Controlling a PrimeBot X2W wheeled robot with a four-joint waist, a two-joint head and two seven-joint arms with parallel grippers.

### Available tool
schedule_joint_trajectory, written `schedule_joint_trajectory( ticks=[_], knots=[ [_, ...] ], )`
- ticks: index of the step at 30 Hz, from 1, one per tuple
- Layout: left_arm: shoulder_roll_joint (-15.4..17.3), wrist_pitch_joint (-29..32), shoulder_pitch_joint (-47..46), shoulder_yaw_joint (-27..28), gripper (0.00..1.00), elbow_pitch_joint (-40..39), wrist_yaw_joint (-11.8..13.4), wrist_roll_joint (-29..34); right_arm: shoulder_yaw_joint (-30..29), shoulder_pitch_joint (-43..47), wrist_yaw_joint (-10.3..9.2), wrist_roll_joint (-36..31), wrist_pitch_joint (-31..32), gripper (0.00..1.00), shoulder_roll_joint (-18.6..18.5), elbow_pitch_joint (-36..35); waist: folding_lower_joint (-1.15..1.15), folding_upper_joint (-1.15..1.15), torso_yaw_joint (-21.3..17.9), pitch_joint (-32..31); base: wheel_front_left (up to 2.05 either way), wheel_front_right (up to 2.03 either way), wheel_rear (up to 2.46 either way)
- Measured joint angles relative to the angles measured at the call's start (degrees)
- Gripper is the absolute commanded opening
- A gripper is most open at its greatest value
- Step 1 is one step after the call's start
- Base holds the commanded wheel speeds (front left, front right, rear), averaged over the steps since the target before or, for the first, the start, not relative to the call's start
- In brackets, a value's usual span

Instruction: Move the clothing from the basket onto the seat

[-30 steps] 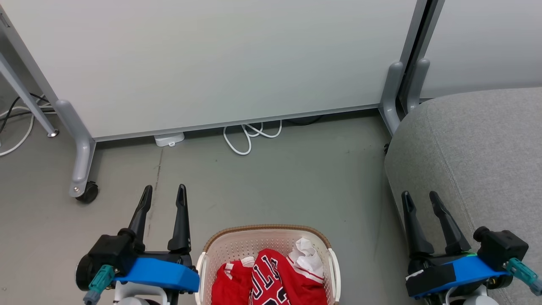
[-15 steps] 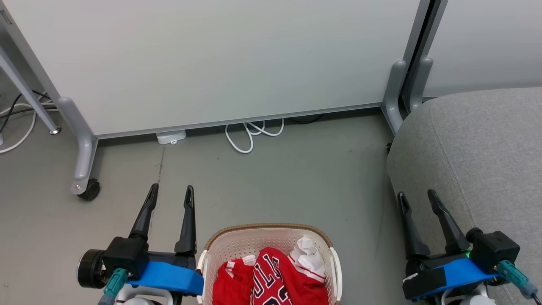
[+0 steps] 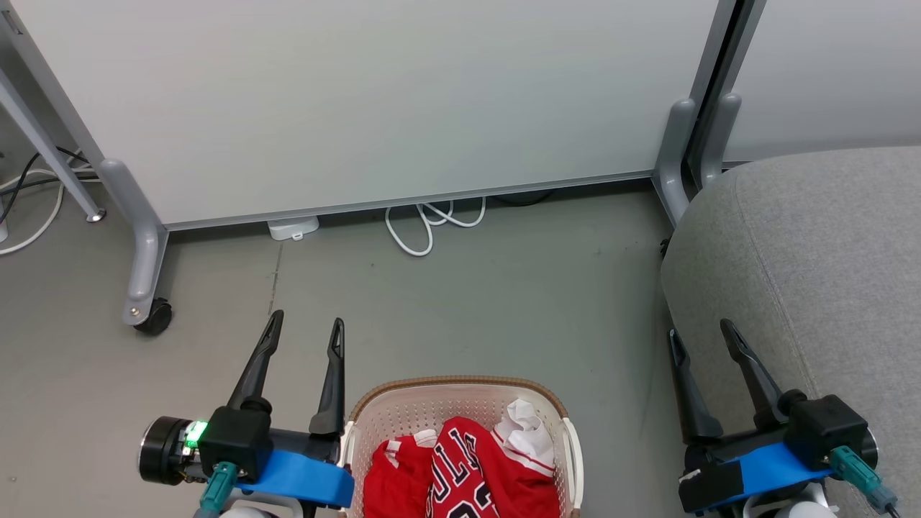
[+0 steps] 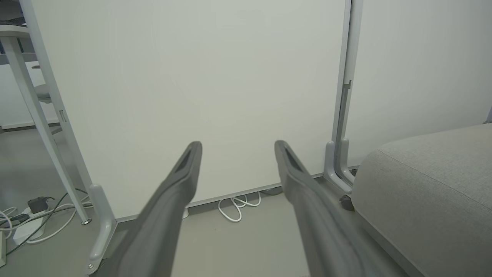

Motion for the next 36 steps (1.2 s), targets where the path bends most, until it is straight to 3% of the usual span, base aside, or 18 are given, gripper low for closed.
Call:
schedule_joint_trajectory(
  ticks=[21, 29, 36],
  knots=[
    [-0.3, -0.5, -0.8, -0.5, 1.00, 1.1, -0.8, 2.1, 0.0, -0.1, 0.01, -1.9, -0.4, 1.00, 0.0, 0.0, 0.00, 0.00, 0.3, 0.5, 0.00, 0.00, 0.00],
    [1.7, -0.5, -6.4, -4.9, 1.00, 6.0, -1.1, 2.1, 0.2, -1.7, 0.01, -1.9, -0.5, 1.00, 0.0, -0.2, 0.00, 0.00, -0.2, 3.0, 0.00, 0.00, 0.00],
    [5.5, -0.5, -13.4, -13.4, 1.00, 12.4, -1.3, 0.8, 0.3, -4.0, 0.01, -1.5, -0.5, 1.00, -0.1, -0.7, 0.00, 0.00, -1.8, 6.9, 0.00, 0.00, 0.00]
  ],
)
